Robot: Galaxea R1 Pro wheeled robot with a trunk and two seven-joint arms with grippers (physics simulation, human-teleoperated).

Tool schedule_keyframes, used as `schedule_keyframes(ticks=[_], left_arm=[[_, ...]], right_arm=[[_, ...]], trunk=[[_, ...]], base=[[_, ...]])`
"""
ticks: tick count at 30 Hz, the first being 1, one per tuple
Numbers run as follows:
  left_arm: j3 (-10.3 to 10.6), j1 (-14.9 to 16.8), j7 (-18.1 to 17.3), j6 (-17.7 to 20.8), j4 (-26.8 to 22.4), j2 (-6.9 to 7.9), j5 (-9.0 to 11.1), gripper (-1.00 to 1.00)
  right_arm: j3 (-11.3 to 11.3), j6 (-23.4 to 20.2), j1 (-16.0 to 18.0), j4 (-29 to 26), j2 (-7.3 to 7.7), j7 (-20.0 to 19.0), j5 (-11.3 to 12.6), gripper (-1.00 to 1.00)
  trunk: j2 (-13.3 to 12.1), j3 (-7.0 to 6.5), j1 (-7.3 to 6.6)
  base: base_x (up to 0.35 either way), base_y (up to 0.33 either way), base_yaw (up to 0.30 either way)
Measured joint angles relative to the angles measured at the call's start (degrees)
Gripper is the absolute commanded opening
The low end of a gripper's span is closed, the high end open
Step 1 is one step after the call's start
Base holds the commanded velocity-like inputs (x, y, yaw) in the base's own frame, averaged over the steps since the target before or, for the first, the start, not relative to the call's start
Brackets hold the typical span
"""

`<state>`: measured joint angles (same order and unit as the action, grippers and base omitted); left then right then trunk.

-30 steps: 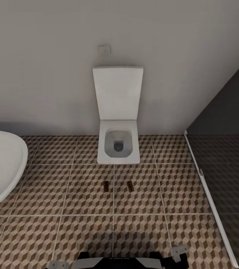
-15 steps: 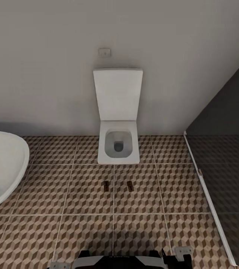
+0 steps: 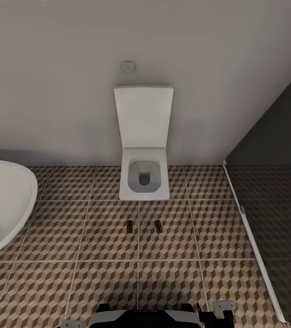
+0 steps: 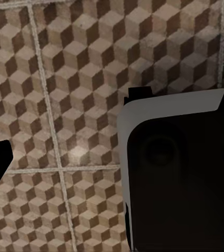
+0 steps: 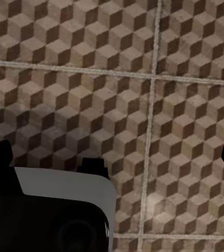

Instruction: Take the four mousetraps from the cabinet in the bathroom and place them on the bathroom floor. Make sure all four end up on the same floor surface, and ensure that at least two of them are either under or directly next to the same bathroom sink.

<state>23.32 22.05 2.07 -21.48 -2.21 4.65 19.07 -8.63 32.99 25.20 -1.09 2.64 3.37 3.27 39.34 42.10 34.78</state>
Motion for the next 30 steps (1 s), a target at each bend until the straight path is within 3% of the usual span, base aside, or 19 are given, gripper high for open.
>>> schedule_keyframes(ticks=[30], left_arm=[[0.0,0.0,0.0,0.0,0.68,-0.48,0.01,1.0]], right_arm=[[0.0,0.0,0.0,0.0,0.09,0.1,-0.01,1.0]], trunk=[[-12.06,-5.4,-6.6]], base=[[0.0,0.0,0.0]])
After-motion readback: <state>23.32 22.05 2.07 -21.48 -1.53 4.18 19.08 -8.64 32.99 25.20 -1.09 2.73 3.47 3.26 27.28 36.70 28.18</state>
